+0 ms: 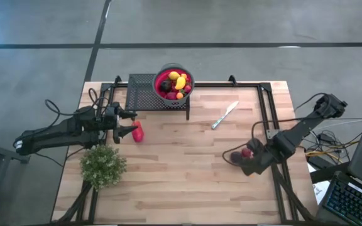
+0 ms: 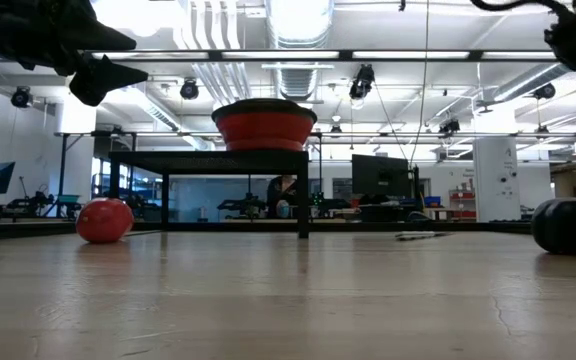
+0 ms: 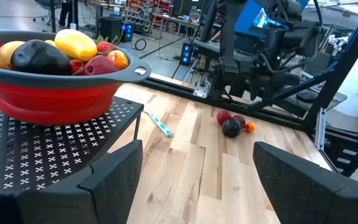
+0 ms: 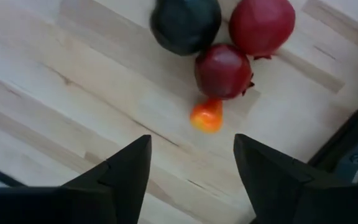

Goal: Pick & Place Fruit
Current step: Put the orange pear into the red gray strainer bowl on the shelf

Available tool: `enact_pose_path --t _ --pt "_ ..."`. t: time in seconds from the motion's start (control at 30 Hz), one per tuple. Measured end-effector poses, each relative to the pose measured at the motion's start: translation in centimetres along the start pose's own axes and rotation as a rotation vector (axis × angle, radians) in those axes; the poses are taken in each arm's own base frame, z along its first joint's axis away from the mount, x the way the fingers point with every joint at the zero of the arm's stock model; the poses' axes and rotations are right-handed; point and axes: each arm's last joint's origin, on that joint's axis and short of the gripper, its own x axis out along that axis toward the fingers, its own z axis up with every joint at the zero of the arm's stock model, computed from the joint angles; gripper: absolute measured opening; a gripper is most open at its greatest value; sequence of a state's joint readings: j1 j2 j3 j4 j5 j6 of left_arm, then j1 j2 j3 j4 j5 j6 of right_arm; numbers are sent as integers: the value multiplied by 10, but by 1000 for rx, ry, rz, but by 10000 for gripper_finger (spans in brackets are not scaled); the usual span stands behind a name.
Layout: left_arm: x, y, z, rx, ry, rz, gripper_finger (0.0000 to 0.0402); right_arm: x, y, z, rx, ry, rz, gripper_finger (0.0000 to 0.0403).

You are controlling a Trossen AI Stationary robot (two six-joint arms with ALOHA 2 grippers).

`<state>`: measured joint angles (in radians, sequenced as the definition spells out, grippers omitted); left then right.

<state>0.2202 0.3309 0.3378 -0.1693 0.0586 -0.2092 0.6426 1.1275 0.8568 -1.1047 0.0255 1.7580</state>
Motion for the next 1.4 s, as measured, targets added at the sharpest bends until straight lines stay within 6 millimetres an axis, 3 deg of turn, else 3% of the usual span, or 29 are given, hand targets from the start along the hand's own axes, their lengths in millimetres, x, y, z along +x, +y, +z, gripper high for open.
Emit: enact_pose_path --t 0.3,0.83,1.4 --pt "0 0 0 0 0 0 312 33 -7 -7 6 18 40 246" --pt "0 0 0 0 0 0 312 72 -22 -6 9 62 78 216" --pt "0 0 0 0 0 0 312 105 -23 -9 -1 87 -117 229"
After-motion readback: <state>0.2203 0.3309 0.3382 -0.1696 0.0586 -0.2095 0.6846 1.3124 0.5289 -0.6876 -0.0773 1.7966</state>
